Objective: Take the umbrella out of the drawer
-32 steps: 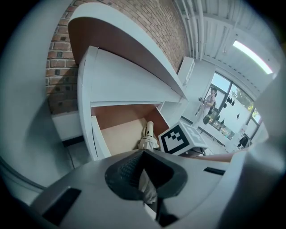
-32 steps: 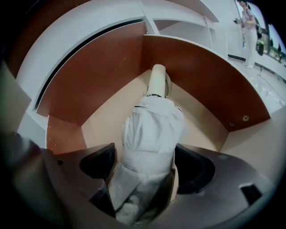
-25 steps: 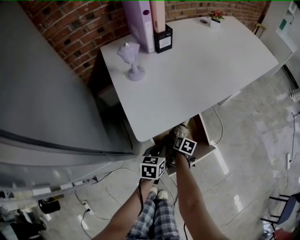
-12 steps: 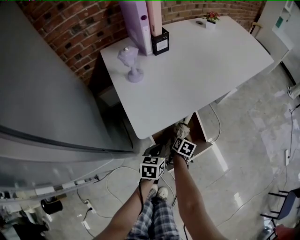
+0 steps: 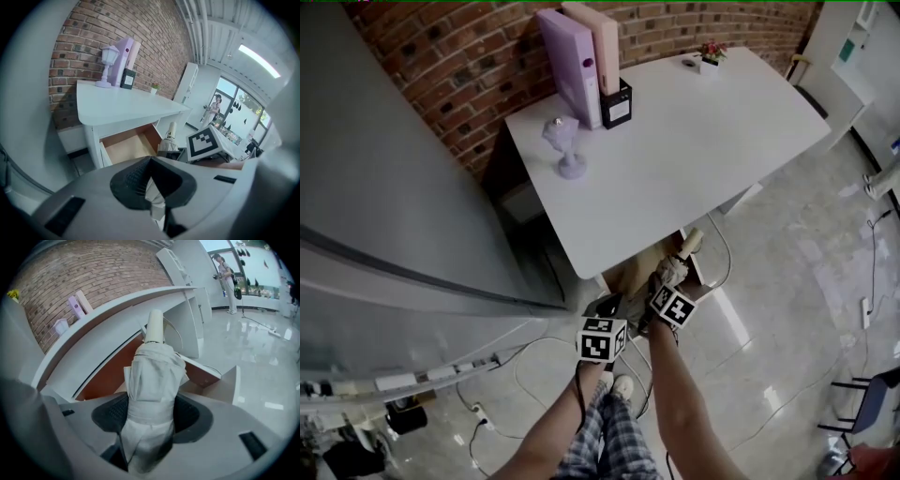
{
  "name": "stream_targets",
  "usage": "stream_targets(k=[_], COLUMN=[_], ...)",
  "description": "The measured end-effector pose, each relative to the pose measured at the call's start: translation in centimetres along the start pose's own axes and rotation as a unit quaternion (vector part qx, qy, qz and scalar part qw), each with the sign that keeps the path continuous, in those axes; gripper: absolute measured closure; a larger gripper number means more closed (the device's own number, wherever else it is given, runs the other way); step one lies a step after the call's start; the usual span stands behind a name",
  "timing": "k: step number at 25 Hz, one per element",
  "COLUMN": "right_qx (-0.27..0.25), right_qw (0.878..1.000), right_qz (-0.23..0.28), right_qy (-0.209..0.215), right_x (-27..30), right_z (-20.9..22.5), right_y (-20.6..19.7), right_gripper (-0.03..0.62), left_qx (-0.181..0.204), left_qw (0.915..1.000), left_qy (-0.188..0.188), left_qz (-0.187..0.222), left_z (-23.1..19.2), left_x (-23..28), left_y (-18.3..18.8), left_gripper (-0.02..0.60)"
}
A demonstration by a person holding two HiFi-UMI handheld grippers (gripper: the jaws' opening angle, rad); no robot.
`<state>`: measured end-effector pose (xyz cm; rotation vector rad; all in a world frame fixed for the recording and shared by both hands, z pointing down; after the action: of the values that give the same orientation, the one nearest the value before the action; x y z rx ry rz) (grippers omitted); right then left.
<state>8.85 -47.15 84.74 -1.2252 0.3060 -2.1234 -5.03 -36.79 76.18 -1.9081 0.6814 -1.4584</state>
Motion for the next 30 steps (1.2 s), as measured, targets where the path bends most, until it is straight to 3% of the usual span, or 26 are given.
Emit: stream_targets(k=[9,15,19,23,30], right_qx=[-0.004,-0.058,-0.086,-0.103,-0.145], right_qw=[0.999,0.995,0.988,0.980,0.958], right_qz=[0.035,0.079,0.120,0.158,0.235], right_qy=[-0.009,0.019,0.040,0.056,0.074], right_x=[-9.1,-16.2,-21.4,-26.2,-35.1], right_z=[-1.1,-3.8,-5.6,-6.3,-7.1], right_y=[3.5,7.2,9.9,11.9,14.3], right_gripper=[0.315,0.315,0.315,0.315,0.315], left_qx=[0.015,0.025,0.032,0.067,0.100], left_qw=[0.9994,0.9971,0.9937,0.9867,0.9731], left_qy=[-0.006,-0.004,-0.001,0.003,0.015], left_qz=[0.030,0.072,0.107,0.148,0.207], left_z=[2.1,3.0,3.4,3.6,4.1], left_x=[-6.1,-10.7,-14.0,-18.1,-24.1], left_y=[5.9,10.4,13.1,15.9,19.6], left_gripper=[0.555,0.555,0.555,0.555,0.555])
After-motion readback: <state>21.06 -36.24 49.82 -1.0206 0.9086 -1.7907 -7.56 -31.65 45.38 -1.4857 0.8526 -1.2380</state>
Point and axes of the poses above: the fingertips, and each gripper's own axes: x forward along the fingers, z to its right, y out of its top, the point moved 6 cm from there along -x, backward along the fingers, and after that the axes turned 11 degrees about x, right-handed, at the moved point
